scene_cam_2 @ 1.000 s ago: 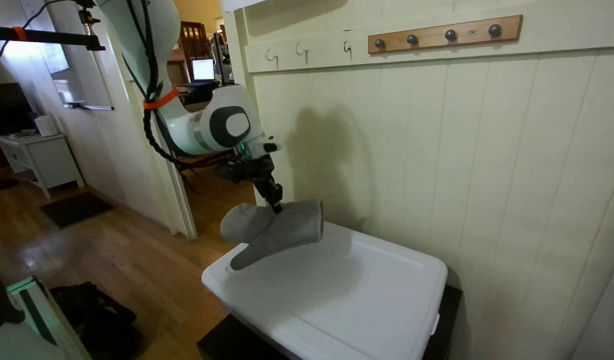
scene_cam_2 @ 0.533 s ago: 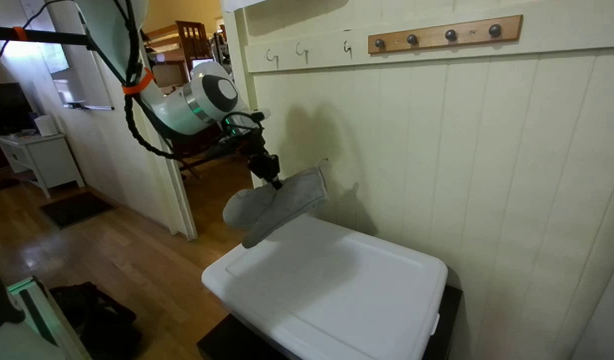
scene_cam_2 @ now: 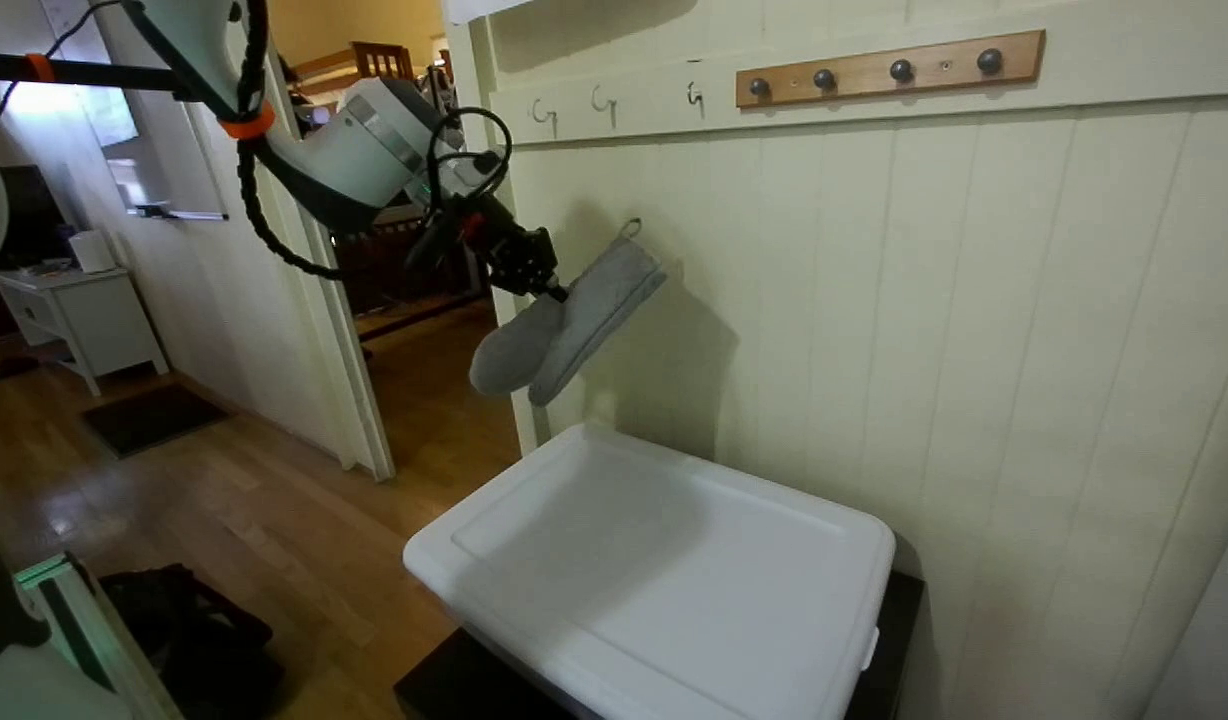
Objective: Hang the mitten on the first left hook
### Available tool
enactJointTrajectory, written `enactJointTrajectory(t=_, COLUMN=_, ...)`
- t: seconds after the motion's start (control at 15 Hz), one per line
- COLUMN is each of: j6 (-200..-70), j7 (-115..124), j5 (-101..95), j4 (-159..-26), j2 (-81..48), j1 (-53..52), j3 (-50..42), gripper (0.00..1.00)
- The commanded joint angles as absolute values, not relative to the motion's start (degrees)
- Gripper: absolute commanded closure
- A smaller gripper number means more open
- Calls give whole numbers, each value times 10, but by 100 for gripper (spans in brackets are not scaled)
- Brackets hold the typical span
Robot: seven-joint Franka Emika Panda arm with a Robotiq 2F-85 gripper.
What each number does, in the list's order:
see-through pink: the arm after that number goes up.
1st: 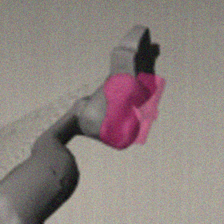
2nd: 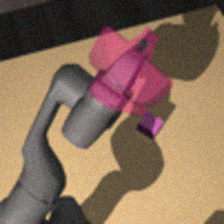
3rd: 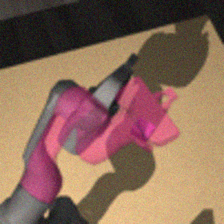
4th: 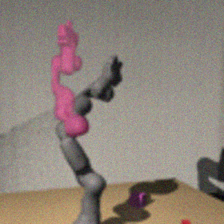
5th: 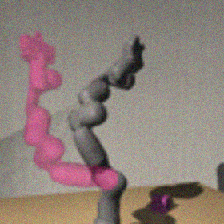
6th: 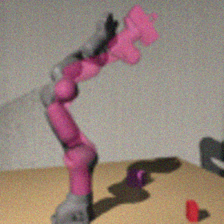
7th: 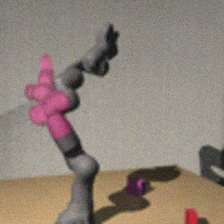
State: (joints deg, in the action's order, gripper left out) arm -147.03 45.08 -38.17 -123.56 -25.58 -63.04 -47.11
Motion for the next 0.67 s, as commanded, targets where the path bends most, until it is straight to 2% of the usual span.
enactJointTrajectory(t=0.0, j6=-1390, j7=488, j5=-488, j4=-1199, j2=-228, j1=-618, j3=-422, gripper=97)
enactJointTrajectory(t=0.6, j6=-1246, j7=531, j5=-679, j4=-1138, j2=-189, j1=-430, j3=-139, gripper=97)
